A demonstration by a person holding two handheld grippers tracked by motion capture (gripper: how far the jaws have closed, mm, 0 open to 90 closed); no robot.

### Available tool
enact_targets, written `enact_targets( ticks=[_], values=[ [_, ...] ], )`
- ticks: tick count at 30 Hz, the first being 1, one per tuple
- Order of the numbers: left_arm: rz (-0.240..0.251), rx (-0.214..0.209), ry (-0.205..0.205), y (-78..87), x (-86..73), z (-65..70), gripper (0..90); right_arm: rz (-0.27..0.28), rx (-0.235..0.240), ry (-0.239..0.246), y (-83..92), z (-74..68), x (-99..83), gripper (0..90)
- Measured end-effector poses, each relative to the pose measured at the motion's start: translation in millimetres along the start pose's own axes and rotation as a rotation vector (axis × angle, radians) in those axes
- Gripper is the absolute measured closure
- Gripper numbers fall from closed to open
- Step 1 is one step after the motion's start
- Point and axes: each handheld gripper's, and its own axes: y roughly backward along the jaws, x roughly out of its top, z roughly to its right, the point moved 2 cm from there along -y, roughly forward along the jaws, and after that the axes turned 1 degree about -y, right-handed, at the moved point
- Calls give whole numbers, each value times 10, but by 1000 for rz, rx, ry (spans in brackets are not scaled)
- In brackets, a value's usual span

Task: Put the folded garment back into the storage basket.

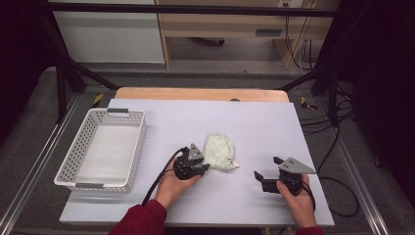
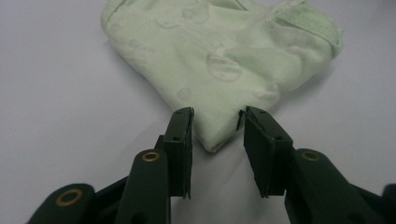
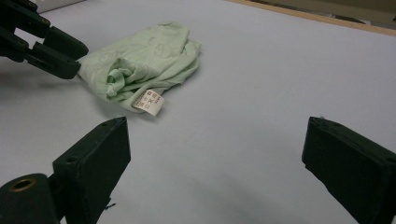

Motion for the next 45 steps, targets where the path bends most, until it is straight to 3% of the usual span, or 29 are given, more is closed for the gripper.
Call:
enact_targets(
  ticks=[6,11,17,25,29,35,45],
  values=[
    [2,7,-5,-32,1,12,723,2,-1,3,6,1,0,84],
    [2,1,11,-24,-5,-25,852,4,2,2,5,-7,3,84],
    [3,2,16,7,-16,1,870,4,10,7,-3,-31,12,85],
    [-4,-1,8,201,-165,82,871,-13,39,11,-28,-90,15,86],
    [-5,-4,9,361,-293,109,871,-47,91,14,-63,-175,25,102],
    [-8,-15,16,495,-432,120,871,-72,113,33,-120,-295,40,103],
    [-13,-16,7,755,-575,162,871,-100,170,79,-232,-642,87,97]
  ],
)
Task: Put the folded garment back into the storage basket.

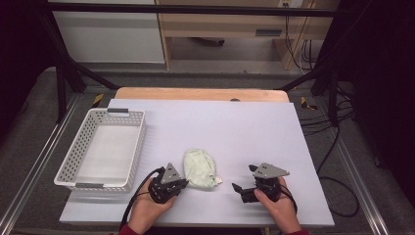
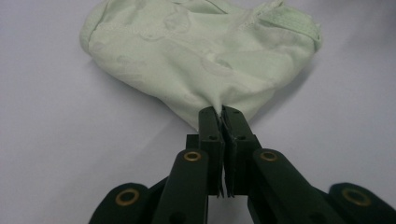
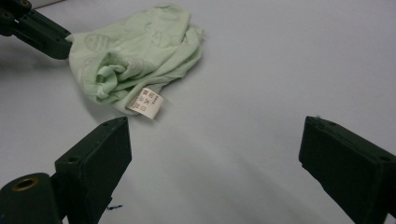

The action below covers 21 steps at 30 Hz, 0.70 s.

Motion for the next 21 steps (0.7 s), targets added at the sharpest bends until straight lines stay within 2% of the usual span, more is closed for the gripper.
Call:
enact_targets(
  ticks=[1,3,7,18,21],
  values=[
    [0,-1,2,14,-7,3,871,0,0,0,0,0,0,97],
    [-3,-1,-1,37,-18,4,871,-7,9,8,-46,-103,28,88],
    [-8,-2,0,75,-50,12,871,-42,-19,16,-123,-210,53,98],
    [-25,-12,6,81,-137,61,870,-34,3,14,-181,-382,106,116],
    [-25,-15,9,90,-146,59,870,-44,3,29,-214,-438,112,126]
  ],
)
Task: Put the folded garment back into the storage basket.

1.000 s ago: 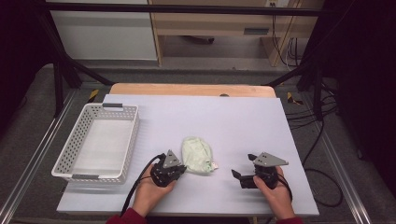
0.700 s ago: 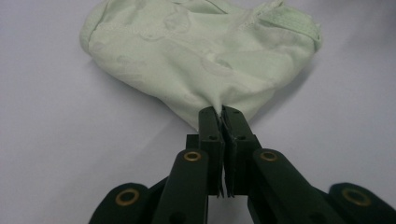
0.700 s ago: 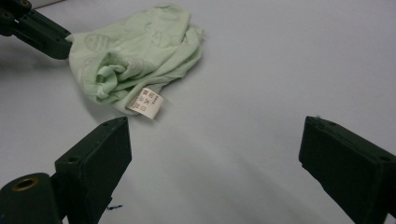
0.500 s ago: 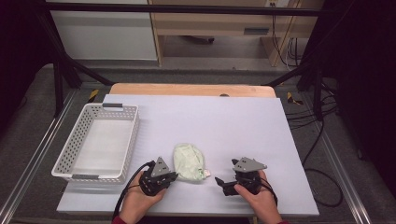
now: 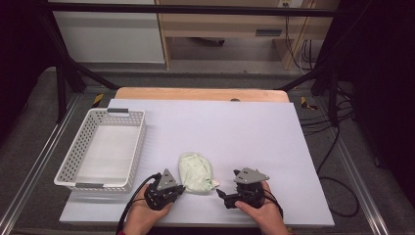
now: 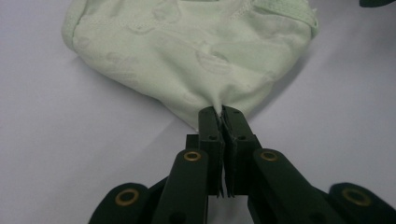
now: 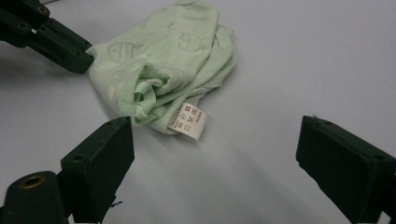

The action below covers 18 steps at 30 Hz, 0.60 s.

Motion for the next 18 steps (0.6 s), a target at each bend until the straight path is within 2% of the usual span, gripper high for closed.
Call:
enact_targets(
  ticks=[6,18],
  values=[
    [-7,2,0,37,-28,-15,870,-10,7,7,-37,-70,10,147],
    [-25,10,0,128,-94,-51,868,-35,88,36,-83,-210,8,230]
  ],
)
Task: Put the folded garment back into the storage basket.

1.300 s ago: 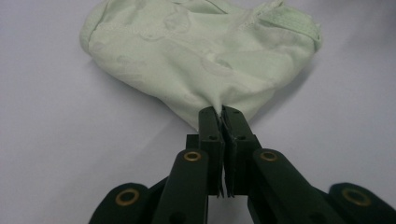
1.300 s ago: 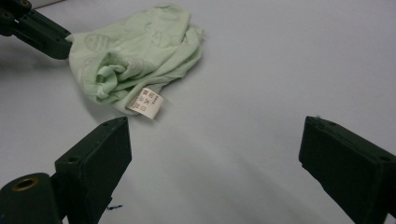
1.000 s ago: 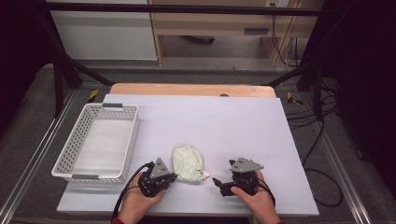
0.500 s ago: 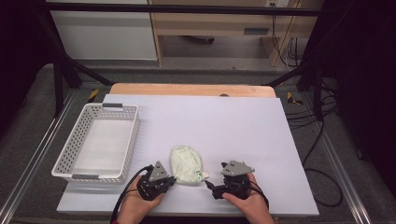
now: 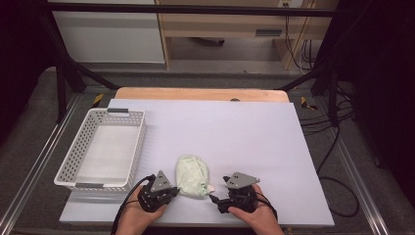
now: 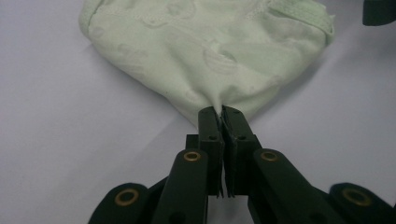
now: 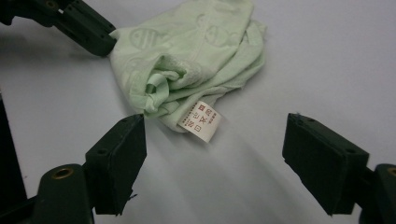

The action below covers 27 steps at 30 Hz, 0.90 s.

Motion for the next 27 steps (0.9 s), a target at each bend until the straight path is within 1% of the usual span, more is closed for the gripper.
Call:
enact_targets(
  ticks=[3,5,7,9,13,14,16,17,18,20,24,27],
  values=[
    [-1,0,5,24,-23,-27,868,-6,17,10,-24,-57,6,243],
    [-5,-3,2,33,-32,-28,867,-8,22,15,-33,-77,9,247],
    [-6,-3,-2,38,-36,-25,867,-18,32,23,-61,-136,14,259],
    [-6,-3,0,42,-44,-30,866,-20,39,30,-79,-166,19,271],
    [-6,-4,8,47,-56,-42,855,-23,50,29,-101,-193,28,288],
    [-3,-4,10,49,-57,-43,840,-25,50,29,-107,-194,29,289],
    [10,-5,3,59,-54,-38,819,-30,53,20,-126,-199,36,305],
    [23,1,1,65,-49,-32,778,-26,59,15,-146,-202,47,316],
    [36,8,-1,72,-41,-29,778,-26,59,15,-146,-202,47,316],
    [53,30,4,81,-26,-30,712,-32,61,16,-177,-210,59,324],
    [80,55,16,98,-7,-32,672,-50,60,28,-239,-245,72,341],
    [99,74,25,116,4,-39,663,-60,62,37,-286,-274,87,361]
  ],
)
